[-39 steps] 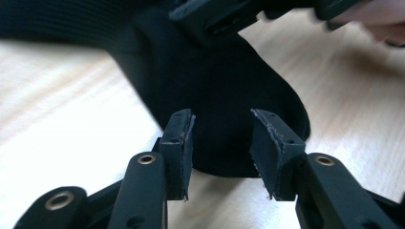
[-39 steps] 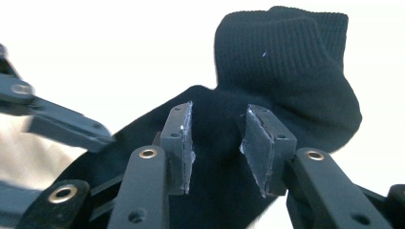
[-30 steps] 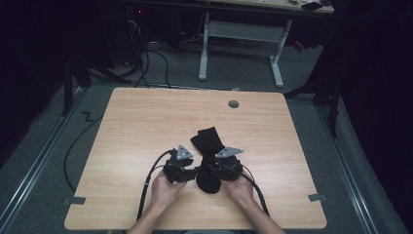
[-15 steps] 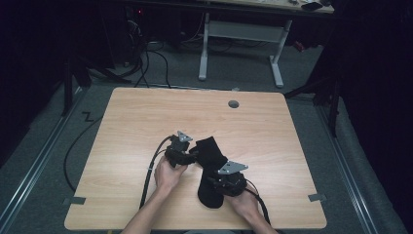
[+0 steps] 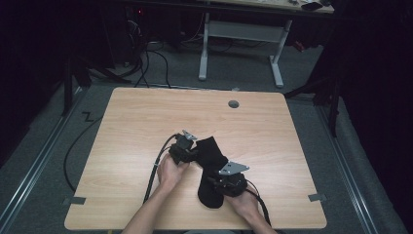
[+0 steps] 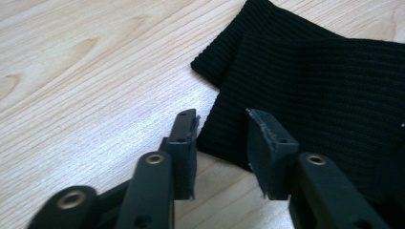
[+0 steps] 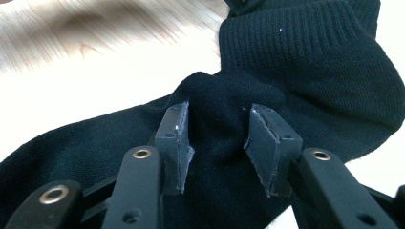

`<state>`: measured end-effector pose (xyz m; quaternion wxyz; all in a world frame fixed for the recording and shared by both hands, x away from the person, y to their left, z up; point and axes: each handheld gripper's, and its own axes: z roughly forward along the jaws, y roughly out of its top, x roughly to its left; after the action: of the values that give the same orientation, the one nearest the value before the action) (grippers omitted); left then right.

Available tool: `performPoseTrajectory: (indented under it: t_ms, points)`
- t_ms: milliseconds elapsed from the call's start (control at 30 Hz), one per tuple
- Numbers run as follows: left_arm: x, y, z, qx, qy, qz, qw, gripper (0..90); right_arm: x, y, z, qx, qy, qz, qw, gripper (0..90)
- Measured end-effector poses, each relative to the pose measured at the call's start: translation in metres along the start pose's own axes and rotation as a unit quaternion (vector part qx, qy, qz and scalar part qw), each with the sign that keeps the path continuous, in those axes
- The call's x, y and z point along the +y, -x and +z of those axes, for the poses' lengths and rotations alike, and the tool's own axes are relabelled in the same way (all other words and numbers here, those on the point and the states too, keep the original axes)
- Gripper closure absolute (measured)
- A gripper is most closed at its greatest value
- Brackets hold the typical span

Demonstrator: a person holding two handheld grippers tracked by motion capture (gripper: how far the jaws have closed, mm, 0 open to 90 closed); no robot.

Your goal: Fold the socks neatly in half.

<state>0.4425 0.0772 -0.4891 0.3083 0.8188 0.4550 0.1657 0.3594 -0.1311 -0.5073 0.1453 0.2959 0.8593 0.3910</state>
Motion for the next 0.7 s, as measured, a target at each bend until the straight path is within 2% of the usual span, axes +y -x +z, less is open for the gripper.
performPoseTrajectory:
  t_ms: [133,233,300,400,533,600,700]
  points:
    - [0.0,0.0,0.0,-0.008,0.001,0.011,0.9999,77.4,0.0,0.0,0.0,-0.002,-0.002,-0.003,1.0,59.1]
    - [0.0,0.0,-0.001,-0.009,0.003,0.015,0.9999,81.6,0.0,0.0,0.0,-0.001,-0.003,-0.003,1.0,59.2]
    - [0.001,-0.001,-0.004,-0.008,0.01,0.018,0.9997,82.4,0.001,-0.001,0.0,-0.001,-0.003,-0.005,1.0,59.2]
    - [0.004,-0.004,-0.012,-0.01,0.035,0.012,0.9993,82.7,0.001,-0.001,0.0,-0.001,-0.003,-0.005,1.0,59.1]
    - [0.018,-0.006,-0.021,-0.009,0.052,0.013,0.9985,82.7,0.001,-0.001,0.0,-0.001,-0.005,-0.006,1.0,59.1]
    - [0.027,-0.006,-0.021,-0.008,0.057,0.017,0.9982,82.7,0.002,-0.001,0.0,-0.001,-0.007,-0.005,1.0,59.1]
    - [0.034,-0.005,-0.013,-0.005,0.047,0.024,0.9986,82.5,0.002,-0.001,0.0,-0.001,-0.009,-0.008,0.9999,59.0]
